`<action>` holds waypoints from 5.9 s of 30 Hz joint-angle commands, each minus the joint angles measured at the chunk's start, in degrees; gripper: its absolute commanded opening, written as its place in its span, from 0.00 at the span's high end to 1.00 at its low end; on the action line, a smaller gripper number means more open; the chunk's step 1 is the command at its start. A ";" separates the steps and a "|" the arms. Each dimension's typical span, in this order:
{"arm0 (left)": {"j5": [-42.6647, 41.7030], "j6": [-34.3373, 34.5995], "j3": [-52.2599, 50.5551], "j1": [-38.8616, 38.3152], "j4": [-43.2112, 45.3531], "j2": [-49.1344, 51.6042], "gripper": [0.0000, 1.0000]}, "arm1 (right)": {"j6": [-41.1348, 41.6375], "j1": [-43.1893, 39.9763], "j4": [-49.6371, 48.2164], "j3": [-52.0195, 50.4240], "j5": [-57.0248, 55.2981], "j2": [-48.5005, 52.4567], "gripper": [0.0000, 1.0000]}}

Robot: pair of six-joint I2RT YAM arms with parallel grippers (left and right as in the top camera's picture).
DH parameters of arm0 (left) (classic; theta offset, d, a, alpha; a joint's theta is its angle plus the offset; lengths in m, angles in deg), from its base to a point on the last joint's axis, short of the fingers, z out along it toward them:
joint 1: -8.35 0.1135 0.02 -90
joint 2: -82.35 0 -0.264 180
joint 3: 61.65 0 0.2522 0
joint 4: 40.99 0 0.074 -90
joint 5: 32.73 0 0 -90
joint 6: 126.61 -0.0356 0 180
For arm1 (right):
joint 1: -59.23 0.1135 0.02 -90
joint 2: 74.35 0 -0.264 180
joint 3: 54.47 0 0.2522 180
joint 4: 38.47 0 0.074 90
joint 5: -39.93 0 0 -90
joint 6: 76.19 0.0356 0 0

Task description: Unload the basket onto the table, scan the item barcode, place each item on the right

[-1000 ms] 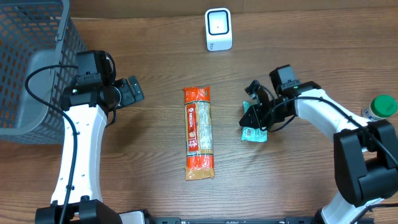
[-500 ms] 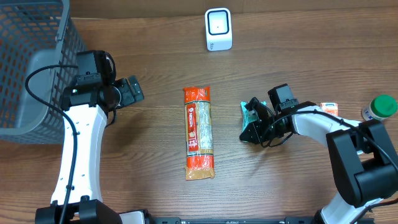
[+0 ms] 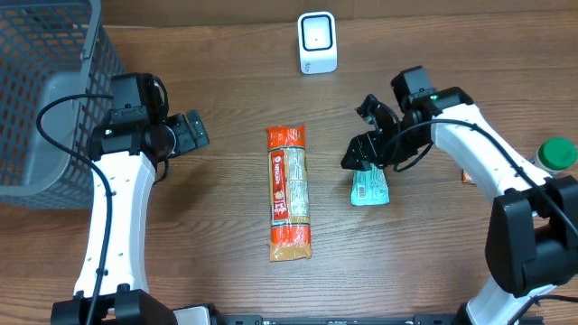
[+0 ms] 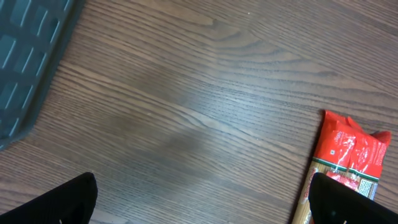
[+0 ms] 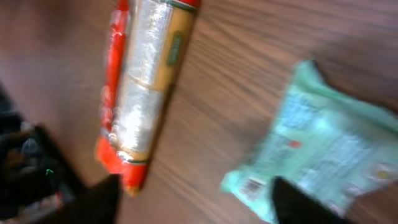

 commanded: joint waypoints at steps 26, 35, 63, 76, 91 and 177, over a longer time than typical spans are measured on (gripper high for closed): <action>-0.24 -0.66 0.26 -0.11 0.07 0.00 0.00 | 4.79 -4.20 -23.82 -19.39 -9.40 -0.52 0.40; -0.24 -0.66 0.26 -0.11 0.04 0.00 0.00 | 4.83 -4.20 -24.76 -19.39 -8.50 -0.52 0.60; -0.26 -0.66 0.26 -0.11 0.04 0.00 0.00 | 12.15 -5.73 -16.98 -5.44 -12.28 -27.47 0.97; -0.24 -0.66 0.26 -0.11 0.04 0.00 0.00 | 11.87 -2.25 8.76 35.78 -23.08 -7.17 0.96; -0.26 -0.66 0.26 -0.11 0.04 0.00 0.00 | -5.11 14.36 -24.13 35.76 -63.52 11.34 0.96; -0.26 -0.66 0.26 -0.11 0.04 0.00 0.00 | 13.77 -3.48 14.08 12.17 -45.24 3.28 0.96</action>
